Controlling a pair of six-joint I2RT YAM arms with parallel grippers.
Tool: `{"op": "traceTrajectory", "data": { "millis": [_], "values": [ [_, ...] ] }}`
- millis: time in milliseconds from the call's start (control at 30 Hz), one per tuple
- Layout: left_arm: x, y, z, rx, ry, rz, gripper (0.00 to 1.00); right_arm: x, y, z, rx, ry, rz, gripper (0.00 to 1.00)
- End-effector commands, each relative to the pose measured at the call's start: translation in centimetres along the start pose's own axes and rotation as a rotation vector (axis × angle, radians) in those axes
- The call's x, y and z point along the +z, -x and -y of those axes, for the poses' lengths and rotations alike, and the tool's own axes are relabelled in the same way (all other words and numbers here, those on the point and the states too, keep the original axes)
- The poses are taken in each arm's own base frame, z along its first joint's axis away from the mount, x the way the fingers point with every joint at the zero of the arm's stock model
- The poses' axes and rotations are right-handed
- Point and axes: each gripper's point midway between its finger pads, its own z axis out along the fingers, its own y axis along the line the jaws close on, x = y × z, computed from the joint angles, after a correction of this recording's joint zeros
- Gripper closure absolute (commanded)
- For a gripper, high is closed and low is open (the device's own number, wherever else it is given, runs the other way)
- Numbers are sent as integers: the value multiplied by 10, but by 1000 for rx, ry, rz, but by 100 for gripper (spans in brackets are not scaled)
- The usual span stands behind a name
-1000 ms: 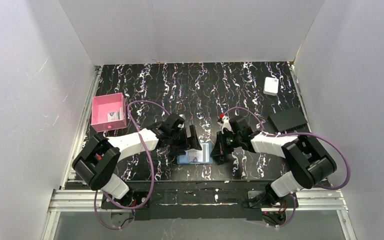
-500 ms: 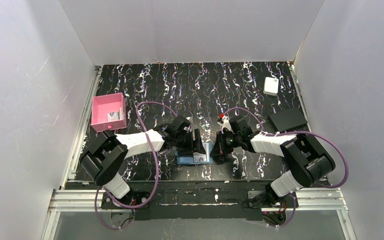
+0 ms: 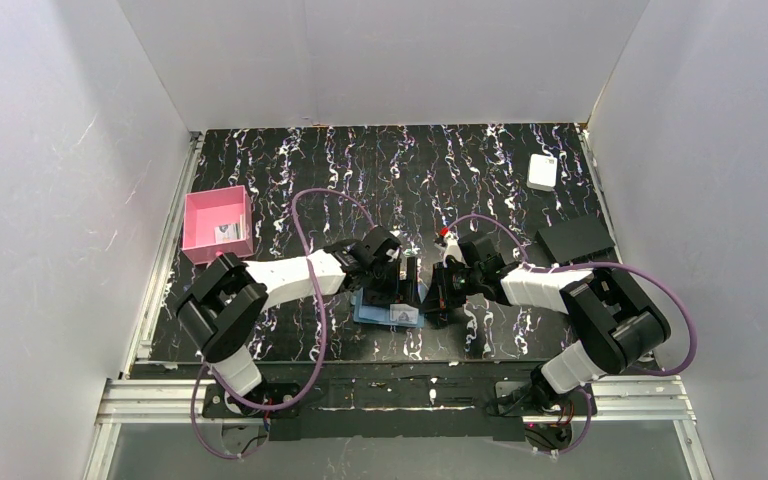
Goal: Put the credit cards into the card holder
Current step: Insert the credit card into the card holder.
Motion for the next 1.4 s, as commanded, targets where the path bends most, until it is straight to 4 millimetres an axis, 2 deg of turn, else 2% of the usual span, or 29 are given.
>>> {"op": "traceTrajectory", "data": {
  "millis": [0,200,367,500,700,800,1000,1167,1367],
  "values": [
    [8,4,8,59,-24,-19,22,5,-2,5,-12,-16,-9,96],
    [17,4,23,101,-82,-33,21,6,2,3,-11,-9,-3,96],
    [14,0,39,209,-100,-17,18,8,2,5,-16,-15,-8,96],
    [6,-1,26,201,-50,-6,15,4,4,7,-23,-38,-3,96],
    [-13,15,3,114,13,34,12,2,4,9,-30,-55,0,96],
    [-12,21,4,111,1,36,11,4,3,8,-26,-47,-6,96],
    [4,21,8,97,-14,0,12,4,6,7,-24,-43,-3,96],
    [7,21,26,121,-87,-2,14,5,5,7,-24,-38,-8,96],
    [7,16,51,236,-122,38,15,7,6,7,-21,-37,-9,97]
  ]
}}
